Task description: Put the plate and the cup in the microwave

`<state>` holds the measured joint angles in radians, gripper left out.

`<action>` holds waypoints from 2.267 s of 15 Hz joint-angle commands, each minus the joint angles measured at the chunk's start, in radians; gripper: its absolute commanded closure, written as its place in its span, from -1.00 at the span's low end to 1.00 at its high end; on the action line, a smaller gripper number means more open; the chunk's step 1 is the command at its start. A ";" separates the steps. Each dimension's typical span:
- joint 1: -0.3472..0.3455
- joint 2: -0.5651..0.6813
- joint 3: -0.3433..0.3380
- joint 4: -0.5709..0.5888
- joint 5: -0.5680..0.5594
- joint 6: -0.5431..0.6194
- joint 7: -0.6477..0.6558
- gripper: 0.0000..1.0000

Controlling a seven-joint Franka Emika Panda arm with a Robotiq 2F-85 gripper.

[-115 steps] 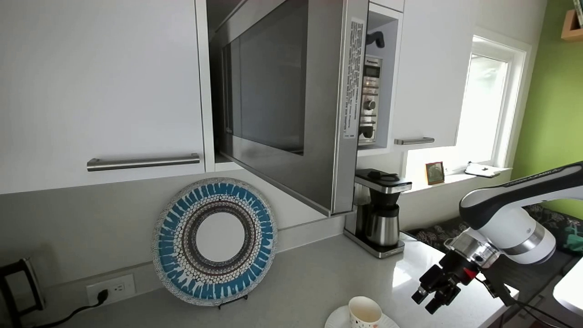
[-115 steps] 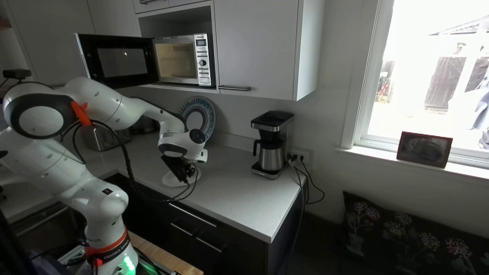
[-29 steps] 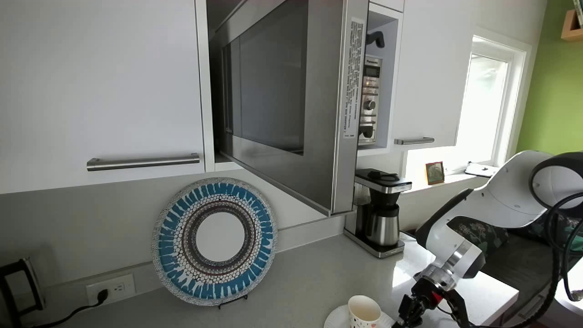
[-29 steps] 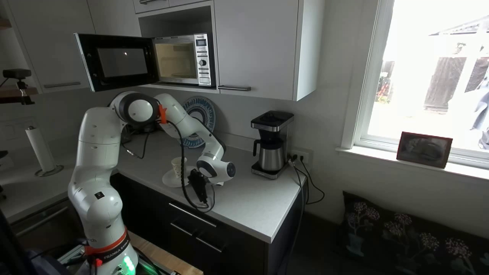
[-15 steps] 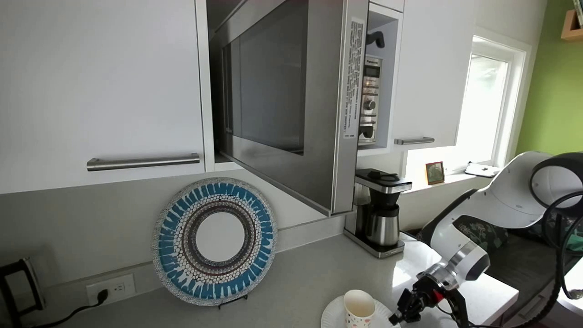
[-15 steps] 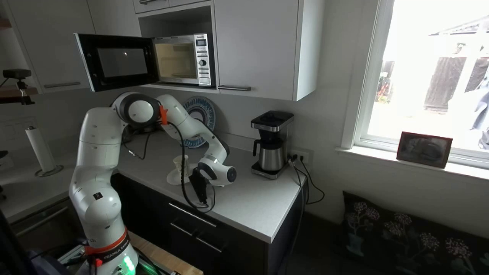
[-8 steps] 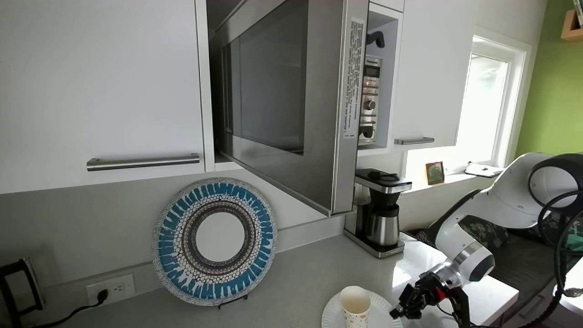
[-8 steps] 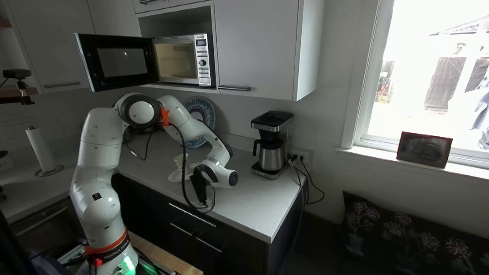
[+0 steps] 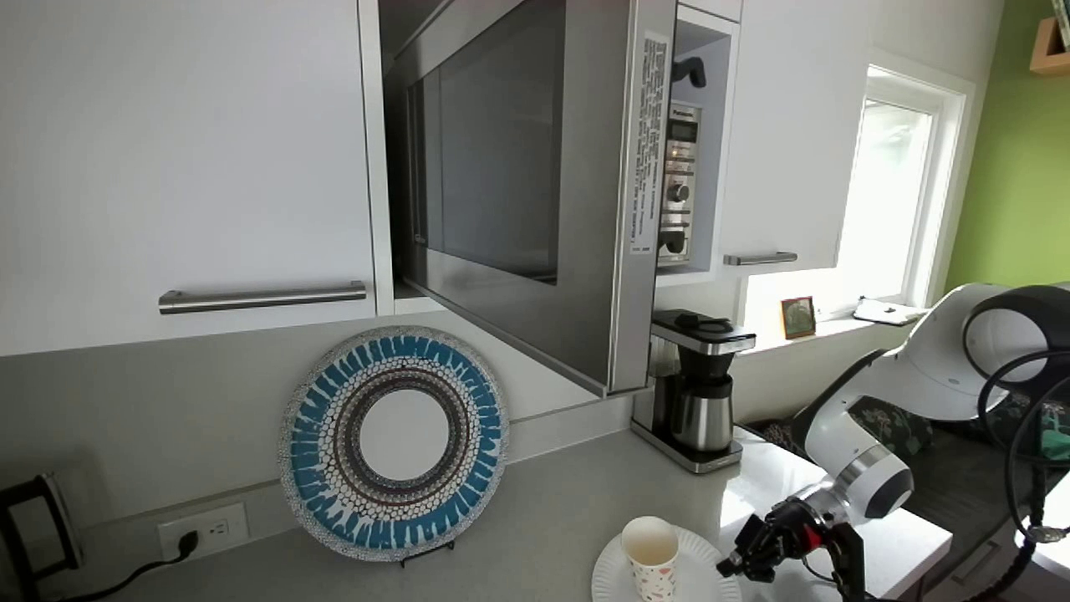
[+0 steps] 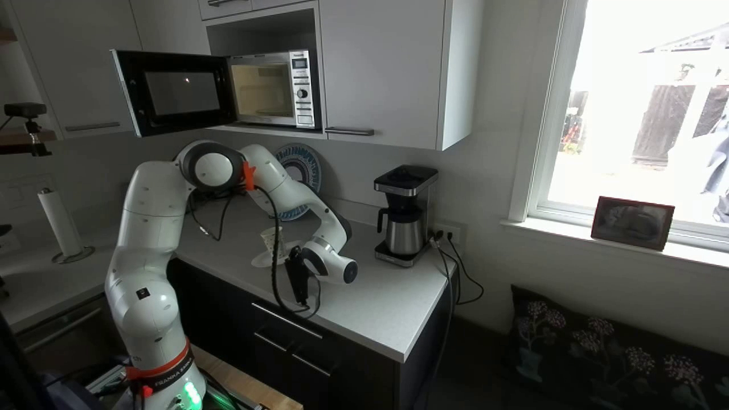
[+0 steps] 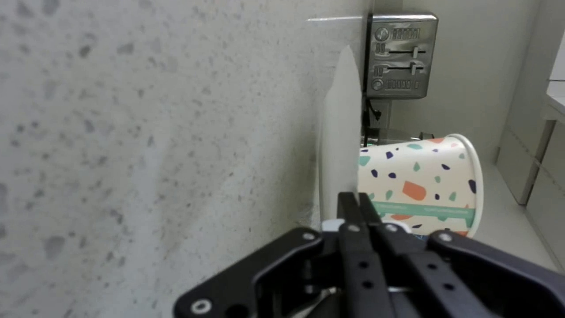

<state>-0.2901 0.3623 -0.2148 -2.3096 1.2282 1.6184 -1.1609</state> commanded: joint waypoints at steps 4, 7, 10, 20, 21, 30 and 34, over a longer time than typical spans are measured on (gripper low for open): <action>-0.023 0.083 -0.005 -0.008 0.051 -0.077 -0.059 0.99; -0.036 0.079 -0.011 -0.011 0.067 -0.112 -0.065 0.99; -0.045 0.074 -0.020 -0.013 0.082 -0.152 -0.068 0.99; -0.043 0.020 -0.047 -0.021 0.070 -0.233 -0.064 0.99; -0.041 0.020 -0.050 -0.020 0.066 -0.233 -0.070 0.99; -0.039 -0.010 -0.058 0.009 0.067 -0.244 -0.020 0.99; -0.045 -0.064 -0.069 0.028 0.079 -0.282 0.021 0.99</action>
<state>-0.3351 0.3491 -0.2666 -2.2806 1.2911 1.3636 -1.1869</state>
